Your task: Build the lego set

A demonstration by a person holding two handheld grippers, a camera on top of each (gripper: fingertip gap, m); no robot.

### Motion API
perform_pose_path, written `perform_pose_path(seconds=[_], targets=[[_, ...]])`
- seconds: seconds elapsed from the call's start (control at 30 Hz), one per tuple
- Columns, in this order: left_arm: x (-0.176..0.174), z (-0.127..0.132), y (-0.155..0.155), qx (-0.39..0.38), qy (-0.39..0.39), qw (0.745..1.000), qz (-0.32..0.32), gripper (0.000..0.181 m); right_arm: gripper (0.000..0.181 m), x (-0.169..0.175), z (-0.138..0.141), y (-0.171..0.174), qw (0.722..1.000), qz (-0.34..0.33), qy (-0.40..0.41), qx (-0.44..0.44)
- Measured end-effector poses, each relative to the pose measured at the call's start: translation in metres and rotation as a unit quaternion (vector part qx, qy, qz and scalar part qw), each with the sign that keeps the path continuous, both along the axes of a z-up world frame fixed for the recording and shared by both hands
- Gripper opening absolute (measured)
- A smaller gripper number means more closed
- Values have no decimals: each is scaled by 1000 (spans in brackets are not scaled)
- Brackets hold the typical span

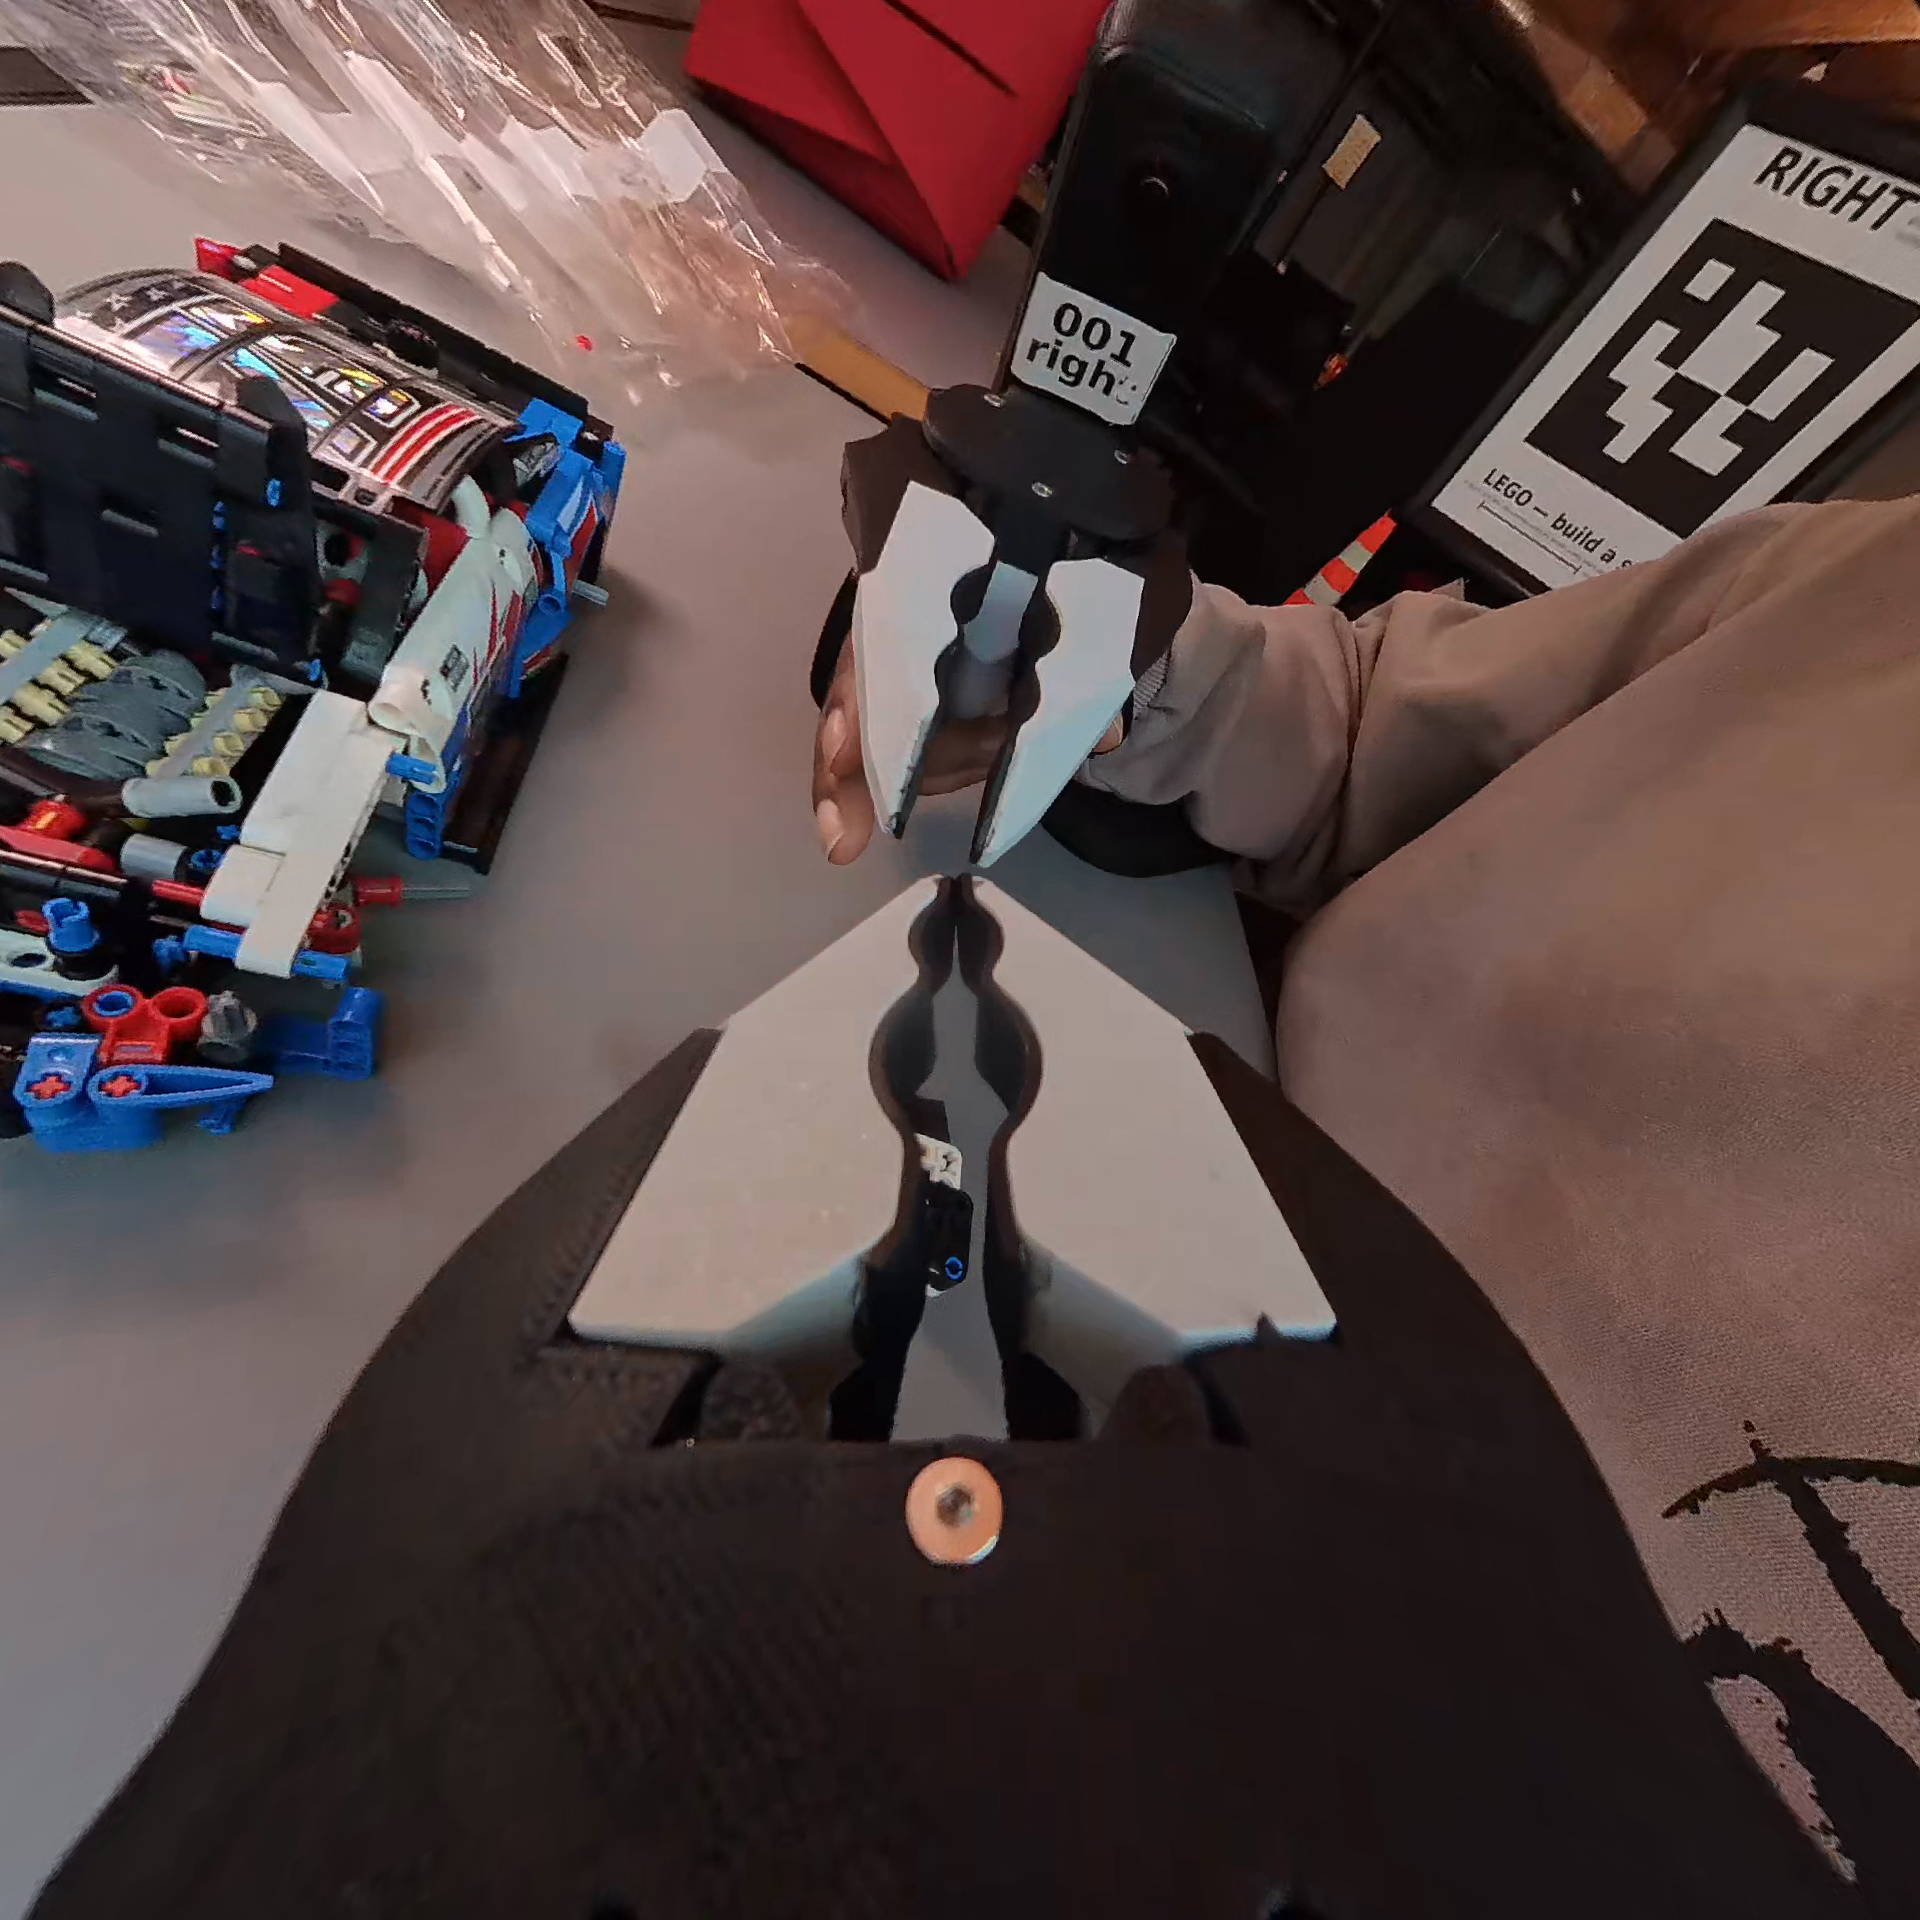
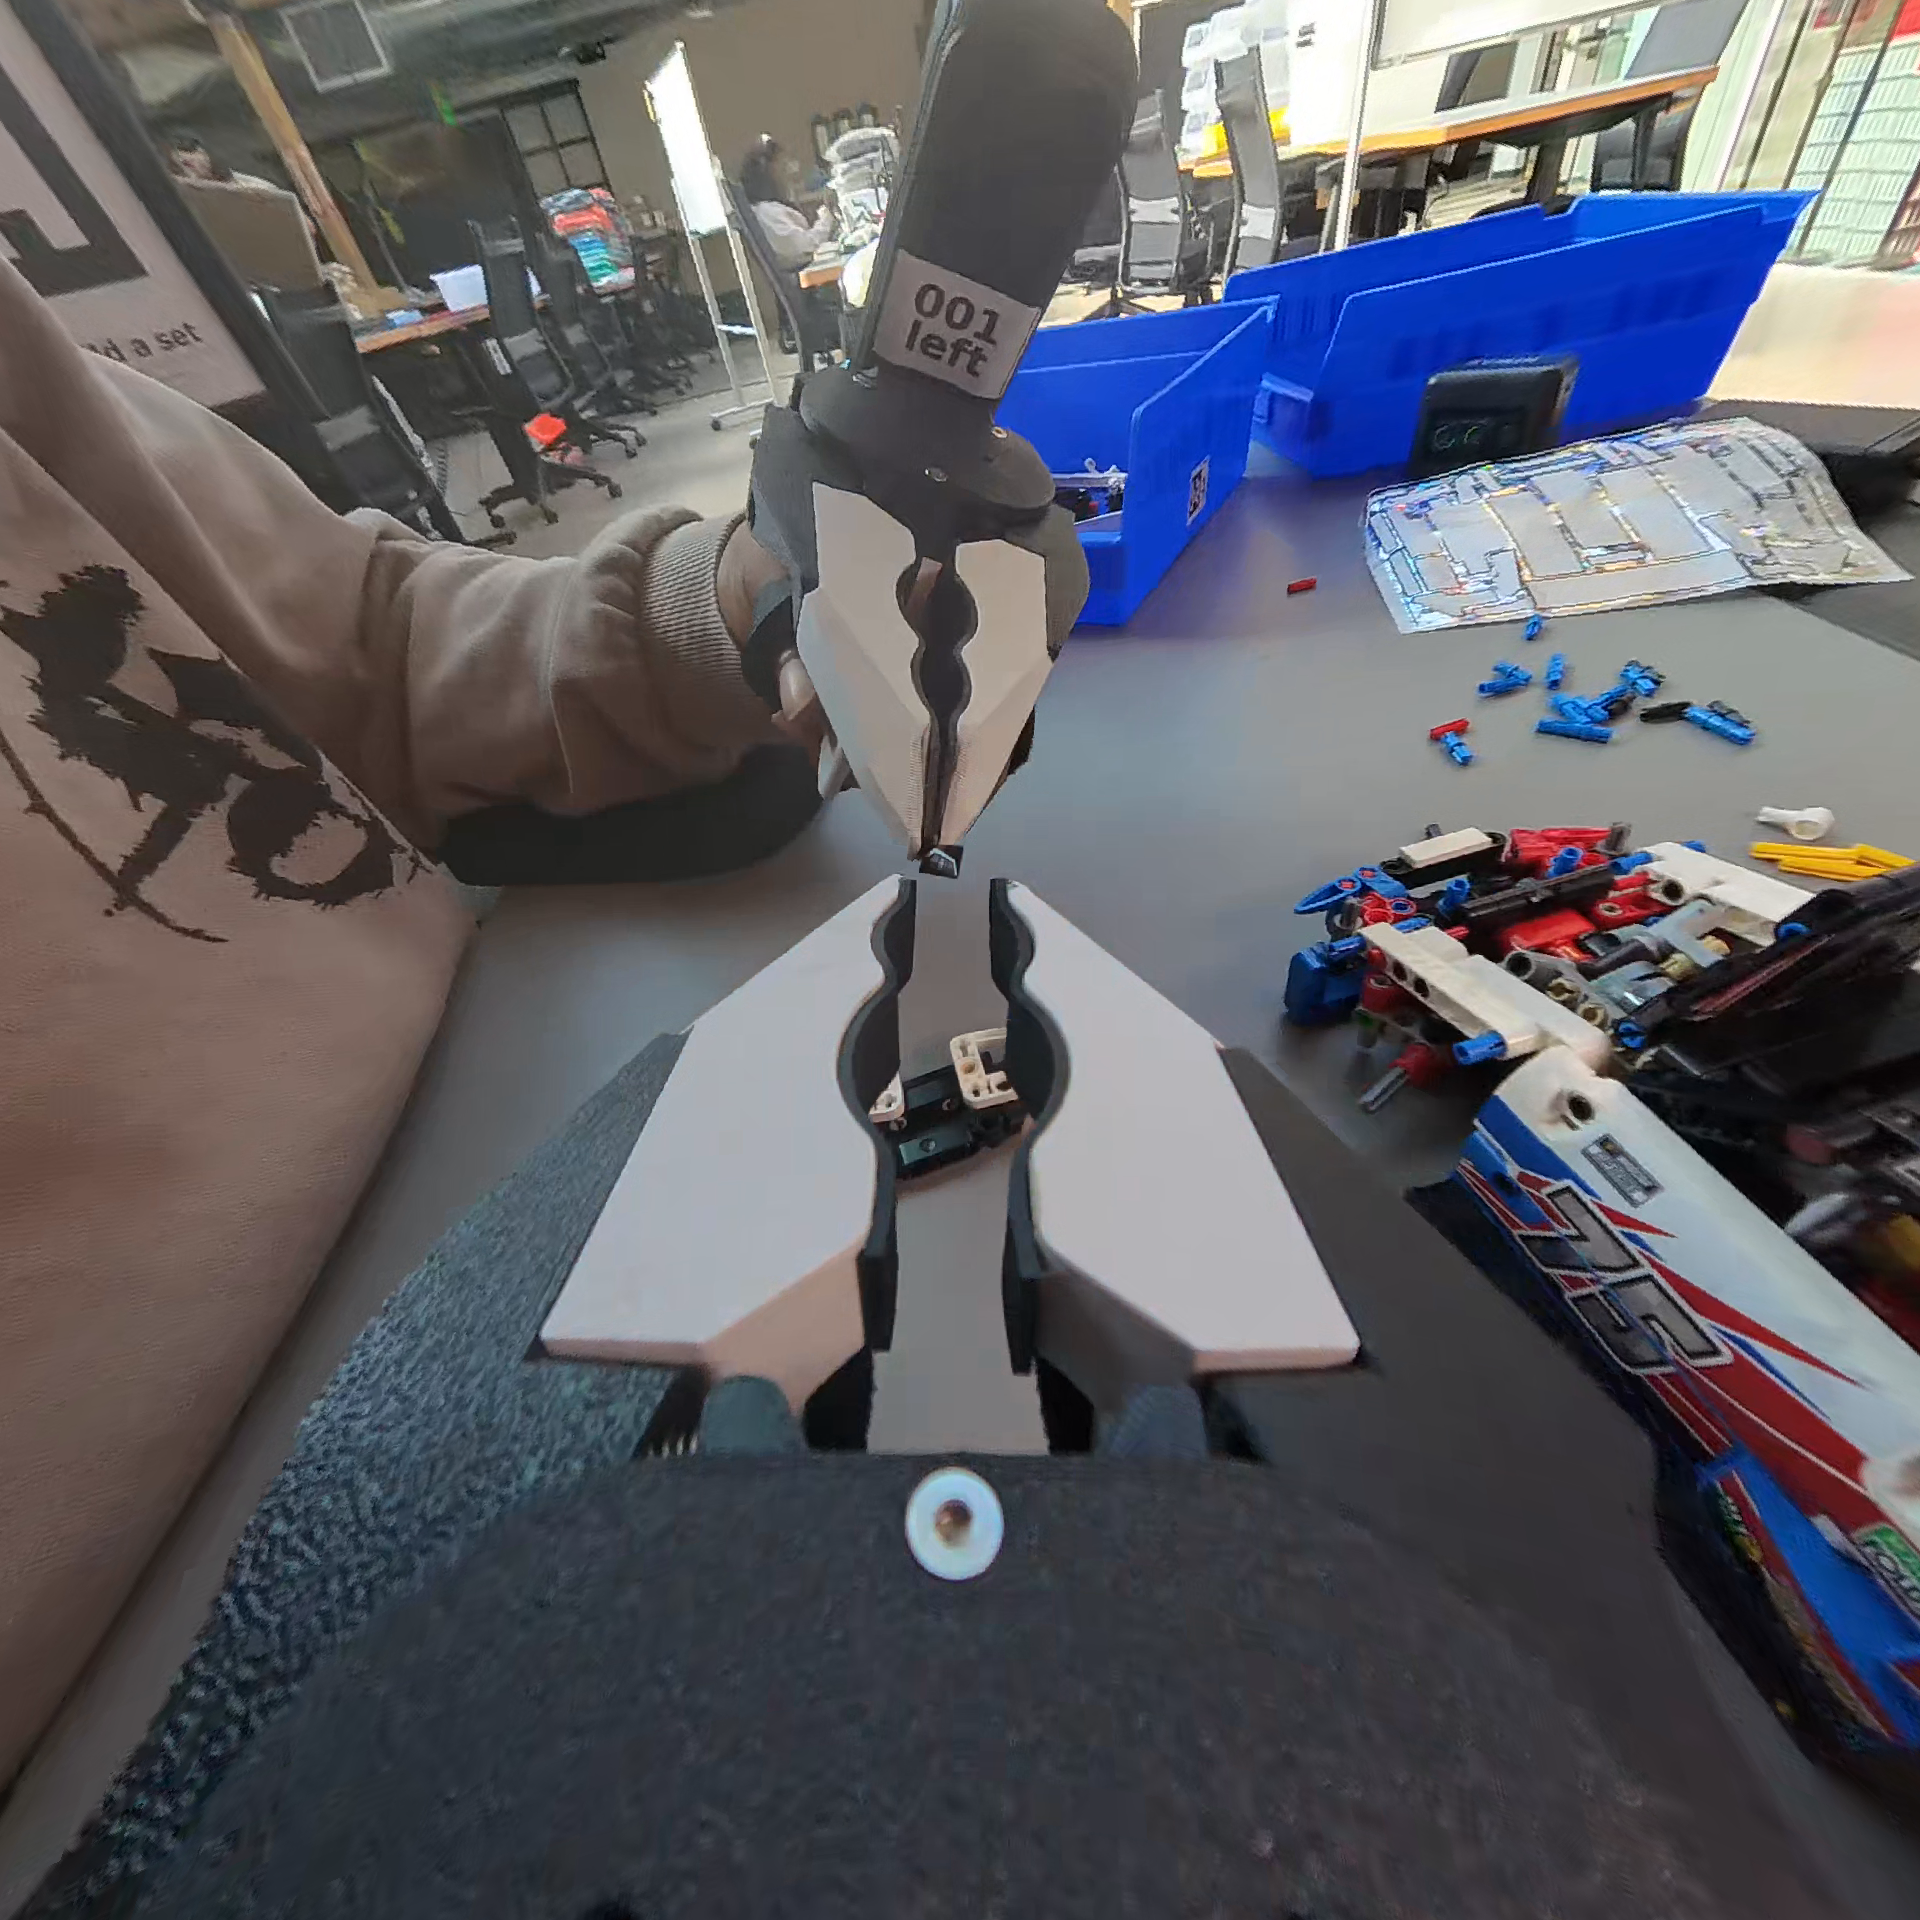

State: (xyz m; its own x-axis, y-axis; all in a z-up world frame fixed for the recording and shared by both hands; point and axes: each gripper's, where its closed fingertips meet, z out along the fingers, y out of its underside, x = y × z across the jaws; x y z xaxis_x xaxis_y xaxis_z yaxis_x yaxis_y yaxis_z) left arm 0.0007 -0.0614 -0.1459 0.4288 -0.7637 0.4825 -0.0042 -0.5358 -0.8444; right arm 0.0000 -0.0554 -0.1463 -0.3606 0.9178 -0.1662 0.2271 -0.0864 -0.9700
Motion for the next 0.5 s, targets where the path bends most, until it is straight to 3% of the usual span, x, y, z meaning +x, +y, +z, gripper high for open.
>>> perform_pose_path(seconds=[0.5], targets=[[2, -7, -2, -8, 13, 1000, -8, 0, 0, 1, -2, -1, 1000, 11, -4, -15]])
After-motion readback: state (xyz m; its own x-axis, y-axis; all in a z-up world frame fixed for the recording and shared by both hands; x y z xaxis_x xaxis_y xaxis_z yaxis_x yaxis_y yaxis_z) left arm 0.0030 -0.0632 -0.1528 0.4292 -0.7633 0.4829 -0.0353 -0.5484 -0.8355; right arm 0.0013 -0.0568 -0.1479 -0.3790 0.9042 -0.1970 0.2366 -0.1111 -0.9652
